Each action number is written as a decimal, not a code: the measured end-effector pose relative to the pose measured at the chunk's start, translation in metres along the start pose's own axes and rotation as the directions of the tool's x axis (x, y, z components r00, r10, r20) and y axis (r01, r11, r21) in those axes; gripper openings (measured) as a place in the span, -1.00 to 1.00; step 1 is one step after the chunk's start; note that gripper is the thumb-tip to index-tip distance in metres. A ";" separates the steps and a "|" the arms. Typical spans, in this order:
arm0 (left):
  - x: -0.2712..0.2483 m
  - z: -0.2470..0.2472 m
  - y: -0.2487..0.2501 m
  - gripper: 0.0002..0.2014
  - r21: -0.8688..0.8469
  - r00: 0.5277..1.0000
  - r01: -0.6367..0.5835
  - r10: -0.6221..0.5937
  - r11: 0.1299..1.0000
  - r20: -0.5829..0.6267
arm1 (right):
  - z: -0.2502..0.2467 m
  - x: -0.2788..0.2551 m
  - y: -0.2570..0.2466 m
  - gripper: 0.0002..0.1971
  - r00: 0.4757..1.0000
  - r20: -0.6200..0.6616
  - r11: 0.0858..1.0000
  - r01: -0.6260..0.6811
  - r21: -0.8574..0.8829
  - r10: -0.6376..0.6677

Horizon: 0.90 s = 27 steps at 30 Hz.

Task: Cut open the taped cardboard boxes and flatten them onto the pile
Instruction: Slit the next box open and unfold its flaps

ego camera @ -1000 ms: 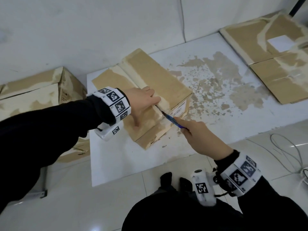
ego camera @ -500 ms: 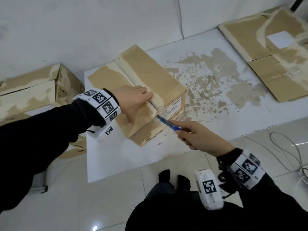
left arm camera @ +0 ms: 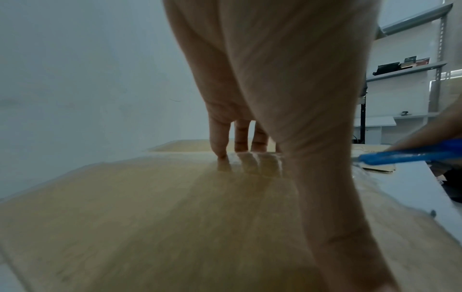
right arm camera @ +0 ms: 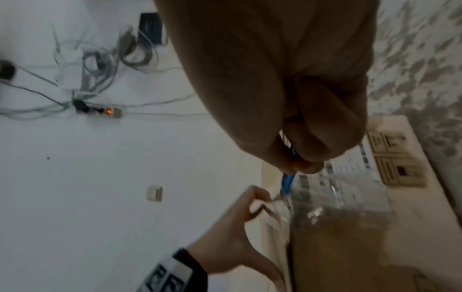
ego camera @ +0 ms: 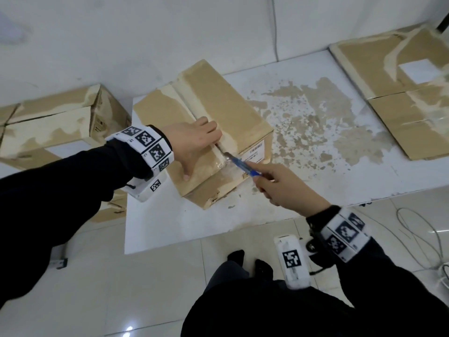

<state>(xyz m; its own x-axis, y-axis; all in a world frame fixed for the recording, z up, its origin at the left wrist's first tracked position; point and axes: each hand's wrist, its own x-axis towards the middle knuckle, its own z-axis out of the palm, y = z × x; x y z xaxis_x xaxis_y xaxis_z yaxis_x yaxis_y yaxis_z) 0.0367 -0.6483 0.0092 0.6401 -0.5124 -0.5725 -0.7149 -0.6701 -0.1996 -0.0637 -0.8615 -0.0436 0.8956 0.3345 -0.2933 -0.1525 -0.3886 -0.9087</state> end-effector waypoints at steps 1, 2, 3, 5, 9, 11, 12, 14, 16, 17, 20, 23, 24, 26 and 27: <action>-0.001 -0.001 0.000 -0.06 -0.001 1.000 0.001 -0.001 1.000 -0.013 | 0.006 0.003 -0.002 -0.55 0.999 0.038 0.999 0.014 -0.045 -0.012; -0.001 -0.002 -0.001 -0.07 -0.010 0.999 0.001 -0.002 1.000 -0.046 | 0.012 0.003 -0.003 -0.55 0.994 0.105 0.997 0.021 -0.073 -0.013; -0.001 -0.005 -0.004 -0.08 -0.033 0.996 -0.002 -0.001 0.999 -0.094 | 0.018 0.000 -0.004 -0.56 0.978 0.210 0.996 0.019 -0.092 0.001; 0.001 -0.008 -0.007 -0.08 -0.069 0.988 -0.005 -0.005 0.998 -0.153 | 0.027 -0.015 -0.001 -0.57 0.915 0.401 0.996 -0.011 -0.090 0.046; 0.009 0.000 -0.005 -0.12 0.026 0.992 0.045 -0.042 0.999 -0.123 | 0.000 -0.033 0.009 -0.57 0.992 0.112 0.985 -0.034 -0.169 0.053; 0.009 0.002 -0.001 -0.27 -0.020 0.988 0.072 -0.074 0.997 -0.135 | -0.021 -0.030 0.015 -0.57 0.995 -0.098 0.981 -0.018 -0.195 -0.002; 0.009 0.000 0.000 -0.35 -0.052 0.987 0.095 -0.101 0.994 -0.122 | -0.025 -0.028 0.015 -0.56 0.988 -0.151 0.980 0.009 -0.199 -0.040; 0.009 -0.007 0.005 -0.51 -0.075 0.983 0.154 -0.161 0.985 -0.087 | -0.023 -0.021 0.010 -0.55 0.982 -0.153 0.970 0.071 -0.233 -0.109; 0.014 -0.009 0.011 -0.62 -0.167 0.975 0.215 -0.220 0.962 -0.010 | -0.014 -0.015 0.007 -0.55 0.979 -0.109 0.933 0.126 -0.336 -0.172; 0.017 -0.008 0.013 -0.64 -0.235 0.971 0.239 -0.236 0.942 0.042 | -0.009 -0.012 0.009 -0.55 0.976 -0.097 0.900 0.140 -0.412 -0.196; 0.019 -0.004 0.018 -0.66 -0.485 0.955 0.288 -0.283 0.826 0.084 | 0.001 -0.007 0.017 -0.54 0.975 -0.092 0.819 0.115 -0.562 -0.200; 0.010 0.002 0.030 -0.66 -0.764 0.928 0.243 -0.372 0.597 0.004 | -0.001 -0.010 0.021 -0.59 0.968 -0.115 0.824 0.123 -0.553 -0.222; 0.006 0.006 0.035 -0.66 -0.838 0.905 0.229 -0.425 0.496 -0.005 | -0.003 -0.009 0.023 -0.59 0.964 -0.122 0.815 0.128 -0.565 -0.236; 0.008 0.016 0.039 -0.67 -0.953 0.859 0.169 -0.512 0.251 0.018 | -0.006 -0.005 0.026 -0.59 0.959 -0.130 0.781 0.123 -0.612 -0.253; 0.010 0.019 0.040 -0.68 -0.991 0.838 0.110 -0.544 0.083 0.047 | -0.006 -0.003 0.026 -0.59 0.956 -0.130 0.764 0.123 -0.634 -0.262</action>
<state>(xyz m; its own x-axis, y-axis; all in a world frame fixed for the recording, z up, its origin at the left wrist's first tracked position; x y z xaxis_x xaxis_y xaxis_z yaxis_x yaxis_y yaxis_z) 0.0095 -0.6699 -0.0191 0.9118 -0.0397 -0.4087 0.2895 -0.6437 0.7084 -0.0682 -0.8781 -0.0649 0.9506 0.3105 -0.0038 0.2590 -0.7995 -0.5419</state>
